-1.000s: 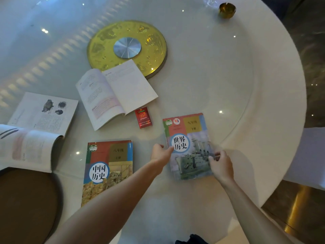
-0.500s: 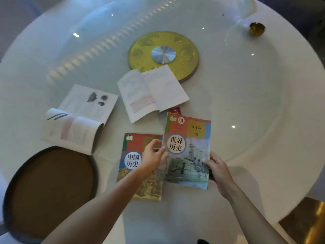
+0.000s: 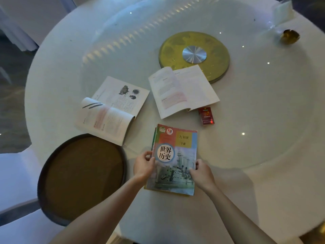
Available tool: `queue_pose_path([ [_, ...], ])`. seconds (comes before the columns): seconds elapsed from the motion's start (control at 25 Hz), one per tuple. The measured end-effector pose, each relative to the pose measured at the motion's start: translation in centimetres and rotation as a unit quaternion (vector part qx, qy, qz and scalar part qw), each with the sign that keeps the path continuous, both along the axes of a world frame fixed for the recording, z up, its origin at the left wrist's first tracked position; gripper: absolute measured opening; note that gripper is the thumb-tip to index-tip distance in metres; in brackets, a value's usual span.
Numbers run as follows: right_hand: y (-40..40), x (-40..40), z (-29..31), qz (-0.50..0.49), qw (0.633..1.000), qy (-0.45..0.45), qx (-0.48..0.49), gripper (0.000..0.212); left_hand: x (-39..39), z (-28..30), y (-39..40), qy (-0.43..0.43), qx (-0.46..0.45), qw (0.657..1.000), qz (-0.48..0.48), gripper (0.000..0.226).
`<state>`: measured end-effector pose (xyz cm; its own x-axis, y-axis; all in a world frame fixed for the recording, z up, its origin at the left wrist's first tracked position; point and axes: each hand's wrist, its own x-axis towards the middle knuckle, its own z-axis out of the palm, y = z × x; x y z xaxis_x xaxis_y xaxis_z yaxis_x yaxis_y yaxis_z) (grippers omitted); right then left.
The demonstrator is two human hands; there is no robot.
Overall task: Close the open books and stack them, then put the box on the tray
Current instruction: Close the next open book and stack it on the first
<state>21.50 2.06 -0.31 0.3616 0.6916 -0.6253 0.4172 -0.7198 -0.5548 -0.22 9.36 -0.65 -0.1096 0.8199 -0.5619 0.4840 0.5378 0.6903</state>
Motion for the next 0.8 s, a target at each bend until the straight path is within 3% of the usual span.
queue_pose_path([
  [0.12,-0.4,-1.1,-0.3,0.047,0.994,-0.102,0.005,0.013,-0.7,-0.6,0.0,0.085,0.023,0.992,-0.095,0.036],
  [0.2,-0.3,-1.3,-0.5,0.05,0.99,-0.131,0.003,0.014,-0.9,-0.5,0.3,0.097,0.023,0.986,-0.134,0.038],
  [0.48,-0.4,-1.8,-0.6,0.0,0.992,-0.13,-0.001,0.019,-1.7,-0.7,0.5,0.054,0.012,0.98,-0.193,0.032],
  [0.68,-0.2,-2.2,-0.4,-0.008,0.992,-0.124,-0.016,0.021,-1.7,-0.1,1.5,0.043,-0.014,0.982,-0.185,0.025],
  [0.8,1.2,-0.8,0.6,-0.007,0.991,-0.134,-0.028,0.026,-1.0,0.9,3.4,0.054,0.001,0.984,-0.171,0.033],
])
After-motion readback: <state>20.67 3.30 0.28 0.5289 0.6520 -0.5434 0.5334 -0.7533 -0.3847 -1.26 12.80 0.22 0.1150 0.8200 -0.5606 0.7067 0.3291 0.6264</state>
